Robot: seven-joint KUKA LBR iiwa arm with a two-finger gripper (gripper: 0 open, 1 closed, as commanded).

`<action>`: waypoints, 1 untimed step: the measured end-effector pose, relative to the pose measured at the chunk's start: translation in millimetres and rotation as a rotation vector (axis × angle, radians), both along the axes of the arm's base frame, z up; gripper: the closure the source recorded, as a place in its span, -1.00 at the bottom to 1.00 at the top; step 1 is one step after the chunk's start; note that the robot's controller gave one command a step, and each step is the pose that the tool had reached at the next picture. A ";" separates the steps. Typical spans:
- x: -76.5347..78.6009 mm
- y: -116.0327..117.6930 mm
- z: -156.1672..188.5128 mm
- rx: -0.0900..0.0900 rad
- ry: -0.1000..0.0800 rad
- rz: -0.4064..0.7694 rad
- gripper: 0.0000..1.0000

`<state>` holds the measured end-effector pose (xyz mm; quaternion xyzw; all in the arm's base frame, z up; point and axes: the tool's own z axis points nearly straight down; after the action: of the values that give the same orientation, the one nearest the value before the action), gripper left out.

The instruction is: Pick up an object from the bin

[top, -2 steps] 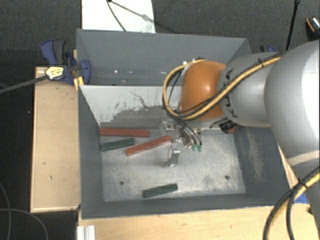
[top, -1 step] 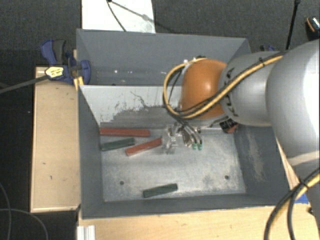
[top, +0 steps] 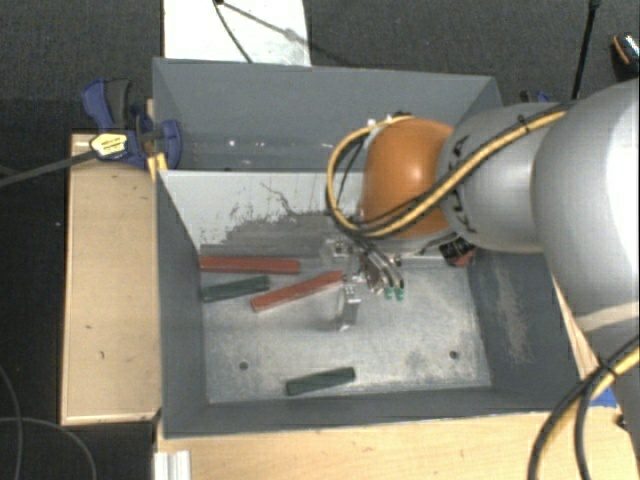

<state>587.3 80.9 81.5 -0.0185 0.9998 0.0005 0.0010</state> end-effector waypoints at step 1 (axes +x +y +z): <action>-2.4 2.5 -11.2 -0.001 0.005 0.051 -1.00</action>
Offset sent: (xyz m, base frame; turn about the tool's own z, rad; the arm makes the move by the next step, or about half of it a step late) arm -0.0025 0.0023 -0.0115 -0.0534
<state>584.9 83.4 70.3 -0.0439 0.9990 0.0000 -0.0017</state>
